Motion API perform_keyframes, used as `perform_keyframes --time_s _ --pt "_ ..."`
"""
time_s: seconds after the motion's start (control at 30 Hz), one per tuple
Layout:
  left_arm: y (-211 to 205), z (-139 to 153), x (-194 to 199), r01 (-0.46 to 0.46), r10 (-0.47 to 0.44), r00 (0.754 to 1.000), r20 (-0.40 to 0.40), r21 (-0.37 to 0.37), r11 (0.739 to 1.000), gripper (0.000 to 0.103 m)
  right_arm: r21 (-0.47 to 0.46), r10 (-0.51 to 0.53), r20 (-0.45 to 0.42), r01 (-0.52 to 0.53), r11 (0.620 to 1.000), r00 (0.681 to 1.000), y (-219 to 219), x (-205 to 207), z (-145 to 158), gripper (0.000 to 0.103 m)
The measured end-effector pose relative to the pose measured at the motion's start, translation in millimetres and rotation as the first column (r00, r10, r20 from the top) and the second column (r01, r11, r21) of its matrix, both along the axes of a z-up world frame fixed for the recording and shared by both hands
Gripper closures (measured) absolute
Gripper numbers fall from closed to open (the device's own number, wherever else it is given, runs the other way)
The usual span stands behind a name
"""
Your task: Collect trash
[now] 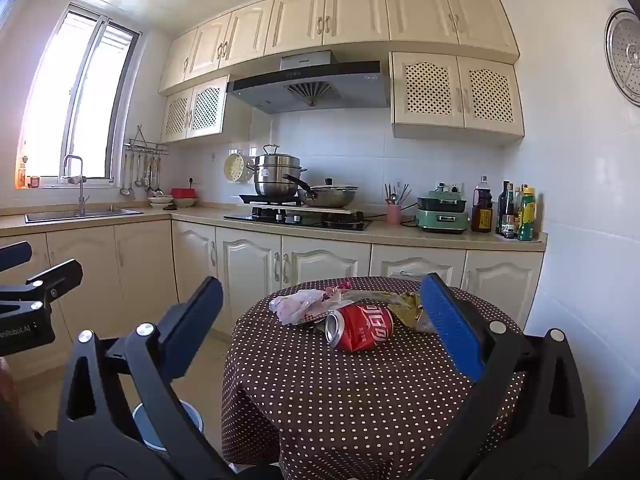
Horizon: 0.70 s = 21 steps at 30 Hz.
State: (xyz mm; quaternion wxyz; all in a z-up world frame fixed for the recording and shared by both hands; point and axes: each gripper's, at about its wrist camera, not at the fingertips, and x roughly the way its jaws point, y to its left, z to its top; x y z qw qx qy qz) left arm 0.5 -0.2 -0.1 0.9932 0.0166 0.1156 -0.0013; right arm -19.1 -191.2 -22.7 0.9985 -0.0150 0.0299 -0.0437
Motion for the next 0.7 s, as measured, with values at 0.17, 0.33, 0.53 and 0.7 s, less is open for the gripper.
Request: perform_keyframes --time_s 0.17,0.33,0.53,0.7 --pt "0.0 -0.1 0.3 0.000 0.000 1.000 0.002 -0.002 1.000 0.008 0.004 0.000 0.005 0.000 1.000 1.000 1.0 -0.9 0.7 0.006" --pt "-0.4 -0.1 0.7 0.000 0.000 1.000 -0.004 -0.002 1.000 0.008 0.005 0.001 0.004 -0.001 1.000 1.000 2.8 -1.4 1.3 0.006" --pt "2.5 -5.4 4.2 -0.003 0.003 1.000 -0.007 -0.005 1.000 0.008 0.005 0.000 0.003 0.000 1.000 1.000 5.2 -2.0 2.1 0.006" --pt "3.1 -8.7 3.4 -0.005 0.005 1.000 -0.006 -0.007 1.000 0.008 0.007 -0.001 -0.001 0.001 1.000 1.000 -3.3 -4.0 -2.5 0.006"
